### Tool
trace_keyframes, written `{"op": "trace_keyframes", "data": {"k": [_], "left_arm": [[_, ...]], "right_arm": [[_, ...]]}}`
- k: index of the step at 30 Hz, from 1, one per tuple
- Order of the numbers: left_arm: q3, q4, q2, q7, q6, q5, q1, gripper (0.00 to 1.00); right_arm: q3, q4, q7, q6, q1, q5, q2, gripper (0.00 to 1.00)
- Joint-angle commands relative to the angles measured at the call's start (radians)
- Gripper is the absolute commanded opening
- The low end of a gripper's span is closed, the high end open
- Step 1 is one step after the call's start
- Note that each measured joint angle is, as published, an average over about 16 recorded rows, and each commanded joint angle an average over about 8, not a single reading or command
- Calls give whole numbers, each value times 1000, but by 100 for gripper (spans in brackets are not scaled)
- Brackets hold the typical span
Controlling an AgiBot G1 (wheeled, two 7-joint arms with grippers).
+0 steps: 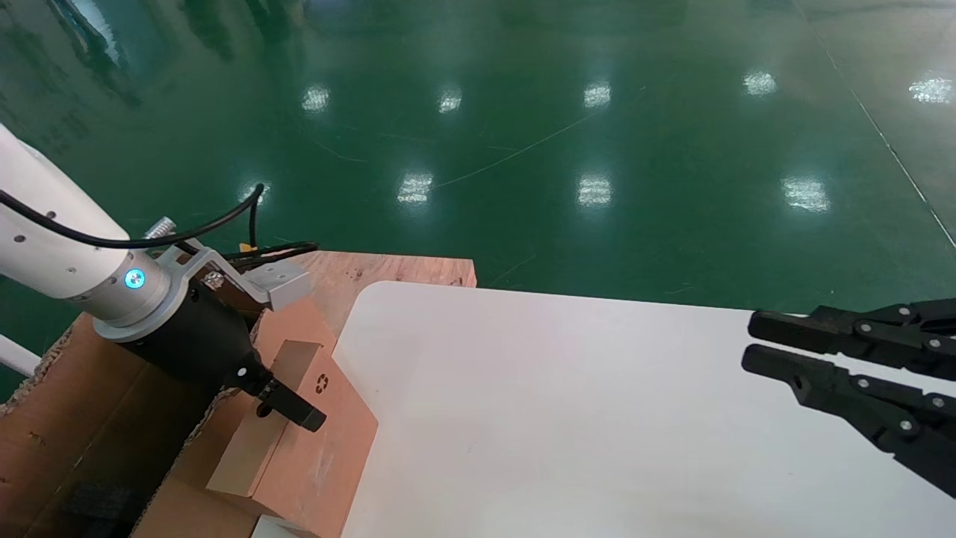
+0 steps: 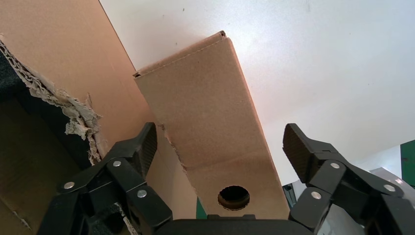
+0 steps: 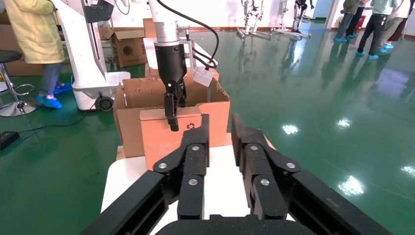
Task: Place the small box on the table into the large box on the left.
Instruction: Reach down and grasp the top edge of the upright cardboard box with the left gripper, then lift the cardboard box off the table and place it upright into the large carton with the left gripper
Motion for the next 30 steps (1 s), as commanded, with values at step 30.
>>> {"op": "trace_keyframes", "data": {"k": [30], "left_arm": [[-98, 123, 98, 116, -113, -19, -90, 0]], "right_arm": [[0, 0, 0, 0, 0, 0, 0, 100]]}}
